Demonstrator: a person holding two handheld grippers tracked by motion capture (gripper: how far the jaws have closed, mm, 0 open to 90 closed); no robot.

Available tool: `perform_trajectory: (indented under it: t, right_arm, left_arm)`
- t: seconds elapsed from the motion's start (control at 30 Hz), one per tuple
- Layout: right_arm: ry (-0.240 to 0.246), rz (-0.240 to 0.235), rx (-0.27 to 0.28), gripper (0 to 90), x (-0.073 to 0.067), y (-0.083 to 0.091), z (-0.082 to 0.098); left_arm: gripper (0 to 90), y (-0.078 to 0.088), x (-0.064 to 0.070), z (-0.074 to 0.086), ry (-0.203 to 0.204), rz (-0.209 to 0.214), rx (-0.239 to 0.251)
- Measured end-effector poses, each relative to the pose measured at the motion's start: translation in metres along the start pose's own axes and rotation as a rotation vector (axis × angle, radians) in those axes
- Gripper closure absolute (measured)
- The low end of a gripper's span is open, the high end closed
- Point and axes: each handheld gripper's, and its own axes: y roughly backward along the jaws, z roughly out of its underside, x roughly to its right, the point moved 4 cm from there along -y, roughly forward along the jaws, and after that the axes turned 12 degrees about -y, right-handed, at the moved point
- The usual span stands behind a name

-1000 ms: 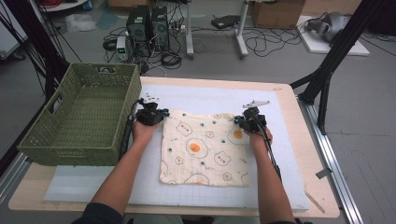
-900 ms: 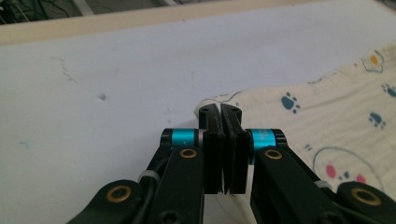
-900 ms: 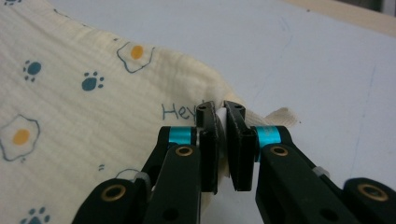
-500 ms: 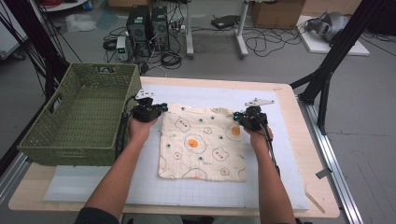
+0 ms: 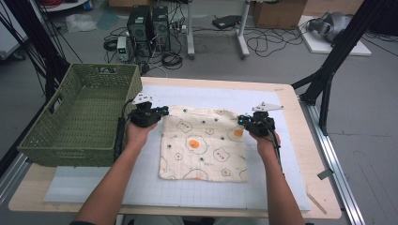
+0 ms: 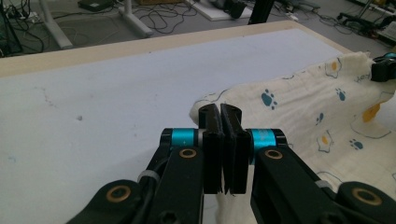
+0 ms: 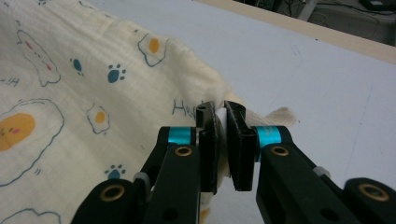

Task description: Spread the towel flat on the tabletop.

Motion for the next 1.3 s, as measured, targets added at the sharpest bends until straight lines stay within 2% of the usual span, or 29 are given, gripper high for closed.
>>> perform_trajectory:
  t: [0.13,0.23,0.57,0.67,0.73,0.8,0.87,0.93,1.3]
  right_arm:
    - [0.019,-0.01,0.014,84.2,-0.006,0.006,-0.003]
    - [0.033,-0.014,0.001,84.2,-0.01,0.009,-0.002]
    - [0.085,-0.012,-0.008,84.1,-0.019,0.021,0.0]
    - [0.079,-0.015,-0.012,84.1,-0.02,0.024,0.007]
    - [0.079,-0.018,-0.011,84.0,-0.02,0.027,0.013]
    - [0.077,-0.024,-0.01,84.0,-0.021,0.029,0.018]
    - [0.071,-0.032,-0.002,84.0,-0.022,0.031,0.021]
    - [0.064,-0.036,0.005,84.1,-0.024,0.034,0.025]
    - [0.085,-0.065,0.012,84.0,-0.032,0.044,0.038]
  left_arm:
    - [87.0,0.006,0.008,0.001,-0.016,0.012,0.017]
    - [87.0,0.01,0.013,-0.001,-0.027,0.019,0.038]
    - [87.0,0.02,0.023,0.006,-0.022,0.027,0.059]
    - [87.0,0.023,0.027,0.009,-0.036,0.034,0.053]
    - [87.0,0.026,0.032,0.008,-0.075,0.043,0.043]
    - [87.0,0.028,0.037,0.006,-0.092,0.051,0.055]
    - [87.0,0.031,0.04,0.005,-0.094,0.053,0.073]
    - [87.0,0.033,0.042,0.007,-0.094,0.056,0.073]
    - [86.9,0.044,0.051,0.028,-0.101,0.09,0.069]
